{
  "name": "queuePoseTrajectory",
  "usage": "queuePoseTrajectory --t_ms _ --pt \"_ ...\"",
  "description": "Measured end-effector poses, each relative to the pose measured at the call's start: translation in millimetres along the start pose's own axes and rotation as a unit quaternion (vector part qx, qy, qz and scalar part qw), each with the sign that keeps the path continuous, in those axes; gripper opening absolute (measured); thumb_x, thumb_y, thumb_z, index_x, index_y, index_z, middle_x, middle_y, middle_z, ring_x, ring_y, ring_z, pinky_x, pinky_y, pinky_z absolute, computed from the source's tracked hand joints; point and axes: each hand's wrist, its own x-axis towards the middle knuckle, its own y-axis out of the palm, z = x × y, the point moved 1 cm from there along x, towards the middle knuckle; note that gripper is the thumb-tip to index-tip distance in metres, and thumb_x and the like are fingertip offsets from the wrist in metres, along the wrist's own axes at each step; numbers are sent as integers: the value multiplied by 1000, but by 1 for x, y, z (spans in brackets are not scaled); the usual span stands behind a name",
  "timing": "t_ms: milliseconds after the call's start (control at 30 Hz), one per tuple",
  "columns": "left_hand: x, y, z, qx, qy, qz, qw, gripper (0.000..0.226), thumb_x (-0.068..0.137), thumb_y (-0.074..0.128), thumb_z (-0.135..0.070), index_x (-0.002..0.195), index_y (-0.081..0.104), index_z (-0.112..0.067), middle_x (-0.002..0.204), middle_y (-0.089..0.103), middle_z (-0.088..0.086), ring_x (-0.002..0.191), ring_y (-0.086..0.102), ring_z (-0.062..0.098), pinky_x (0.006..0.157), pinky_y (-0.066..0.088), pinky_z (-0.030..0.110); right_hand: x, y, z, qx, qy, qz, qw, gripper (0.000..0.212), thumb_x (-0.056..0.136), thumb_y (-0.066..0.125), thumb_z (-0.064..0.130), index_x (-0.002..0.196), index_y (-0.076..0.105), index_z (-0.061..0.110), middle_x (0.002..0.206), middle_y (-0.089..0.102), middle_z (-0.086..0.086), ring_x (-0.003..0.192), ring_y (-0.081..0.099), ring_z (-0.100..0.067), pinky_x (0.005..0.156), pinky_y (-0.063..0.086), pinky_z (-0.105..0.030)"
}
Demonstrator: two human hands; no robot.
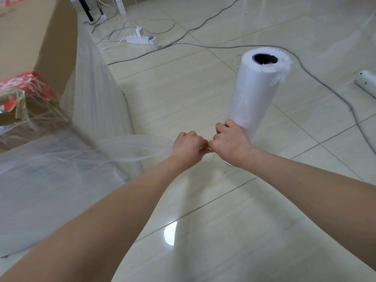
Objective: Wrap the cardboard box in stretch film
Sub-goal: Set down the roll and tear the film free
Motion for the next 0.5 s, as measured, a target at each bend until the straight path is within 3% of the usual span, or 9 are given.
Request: queuePoseTrajectory --t_ms 167,300,500 --pt "-1 1 -2 -69 -50 15 996 20 95 51 -29 98 70 -26 90 73 -6 91 62 15 81 33 24 2 -2 2 -4 4 12 1000 29 85 50 7 104 62 26 104 67 8 114 42 -20 90 29 -34" --pt "1 1 -3 -84 -73 15 994 21 94 54 -38 95 71 -28 86 73 -5 87 60 15 85 38 27 4 -2 2 -10 7 11 1000 30 85 50 7 105 63 25 99 67 7 114 43 -19 91 29 -34" --pt "0 3 8 -86 -93 1 992 23 96 51 -38 102 71 -29 91 72 -8 97 59 14 89 34 28 2 9 2 -9 -7 -9 1000 29 92 47 13 112 63 26 104 68 8 114 41 -21 89 29 -34"
